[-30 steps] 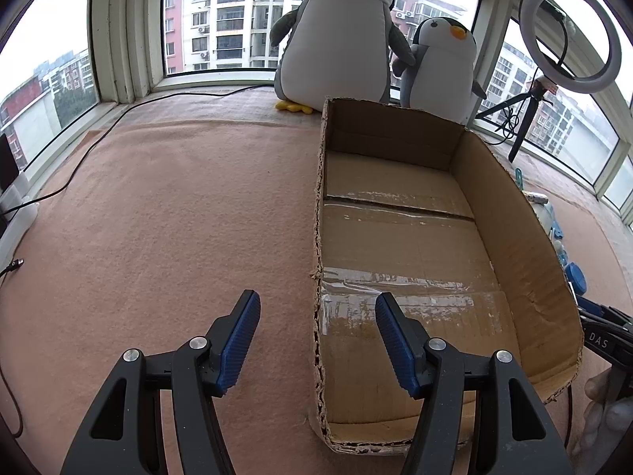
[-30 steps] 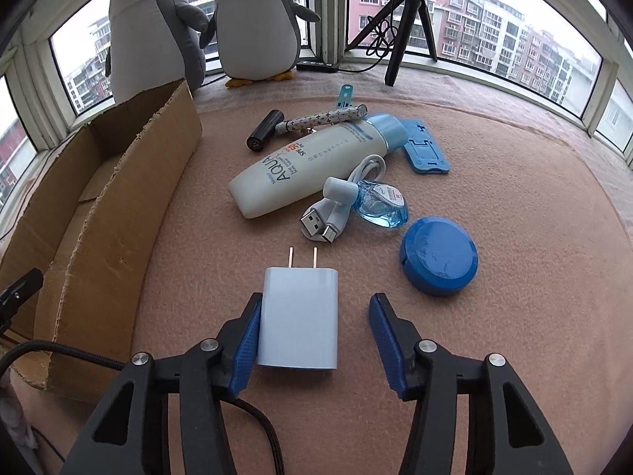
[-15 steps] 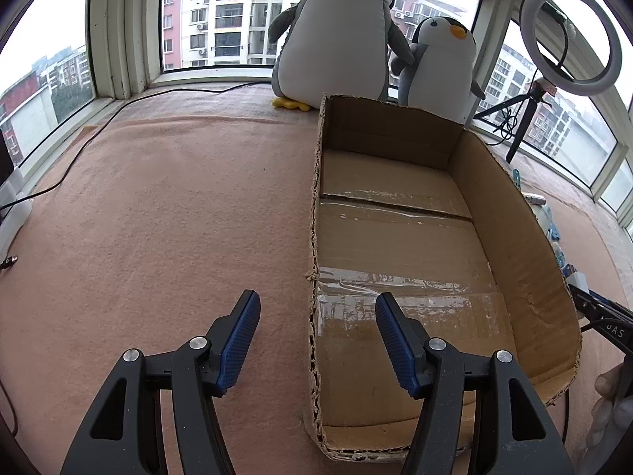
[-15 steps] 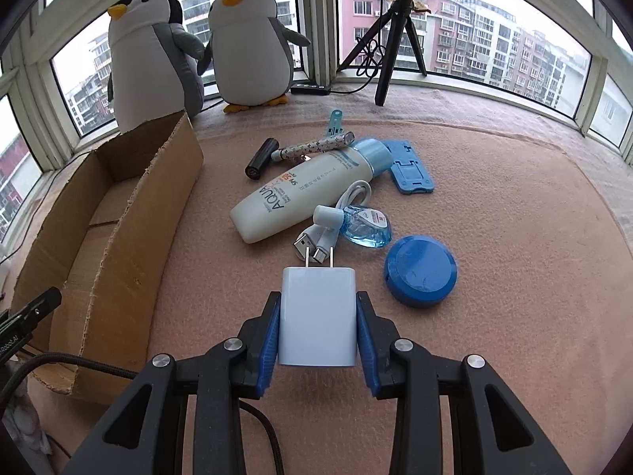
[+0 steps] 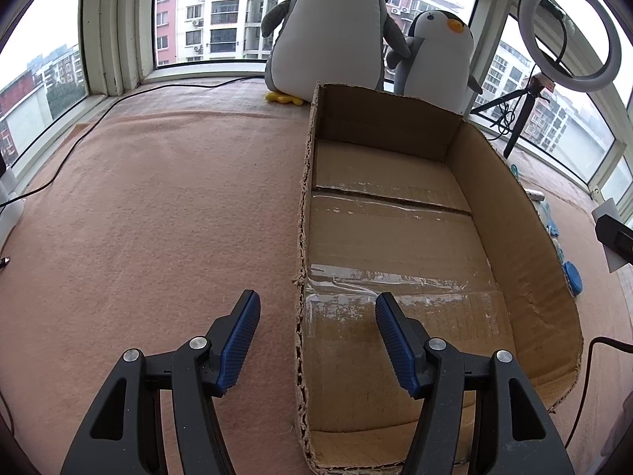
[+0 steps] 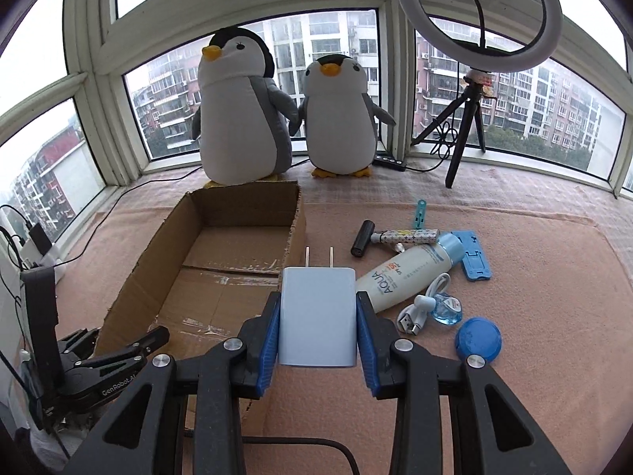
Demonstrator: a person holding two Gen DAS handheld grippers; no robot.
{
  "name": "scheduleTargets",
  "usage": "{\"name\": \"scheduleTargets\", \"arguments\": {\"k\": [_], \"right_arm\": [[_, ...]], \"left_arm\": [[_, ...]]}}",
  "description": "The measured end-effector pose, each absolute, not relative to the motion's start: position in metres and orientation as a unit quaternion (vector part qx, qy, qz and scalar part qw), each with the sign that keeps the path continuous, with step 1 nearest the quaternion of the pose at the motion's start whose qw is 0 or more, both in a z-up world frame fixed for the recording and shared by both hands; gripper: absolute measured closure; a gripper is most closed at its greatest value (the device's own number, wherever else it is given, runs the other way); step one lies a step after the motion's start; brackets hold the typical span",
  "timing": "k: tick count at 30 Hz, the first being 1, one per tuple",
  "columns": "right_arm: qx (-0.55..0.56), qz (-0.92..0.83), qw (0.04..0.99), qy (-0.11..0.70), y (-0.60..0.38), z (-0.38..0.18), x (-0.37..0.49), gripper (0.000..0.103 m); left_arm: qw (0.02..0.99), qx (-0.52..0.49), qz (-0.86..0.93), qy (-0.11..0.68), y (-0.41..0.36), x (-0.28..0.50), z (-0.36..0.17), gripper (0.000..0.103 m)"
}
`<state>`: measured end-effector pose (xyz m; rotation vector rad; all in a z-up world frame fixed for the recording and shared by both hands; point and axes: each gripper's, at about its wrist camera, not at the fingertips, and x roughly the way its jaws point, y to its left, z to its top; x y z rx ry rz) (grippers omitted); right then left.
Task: Organize rigid objects
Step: 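Carry the white charger into the cardboard box and open the right tool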
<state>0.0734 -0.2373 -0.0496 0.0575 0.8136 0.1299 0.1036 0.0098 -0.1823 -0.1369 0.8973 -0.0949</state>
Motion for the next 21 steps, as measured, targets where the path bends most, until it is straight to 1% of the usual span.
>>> {"name": "scheduleTargets", "arguments": {"k": [8, 18, 19, 21], "right_arm": [[0.010, 0.112, 0.902, 0.418, -0.194, -0.067, 0.079, 0.071], [0.000, 0.123, 0.891, 0.436, -0.177, -0.082, 0.089, 0.071], [0.002, 0.123, 0.891, 0.437, -0.178, -0.082, 0.089, 0.070], [0.009, 0.122, 0.893, 0.434, -0.180, -0.081, 0.089, 0.063]], "left_arm": [[0.895, -0.067, -0.044, 0.438, 0.010, 0.105, -0.182, 0.038], [0.895, -0.064, -0.045, 0.439, 0.008, 0.106, -0.182, 0.038], [0.895, -0.064, -0.046, 0.439, 0.008, 0.107, -0.182, 0.038], [0.895, -0.063, -0.045, 0.440, 0.008, 0.107, -0.182, 0.038]]}}
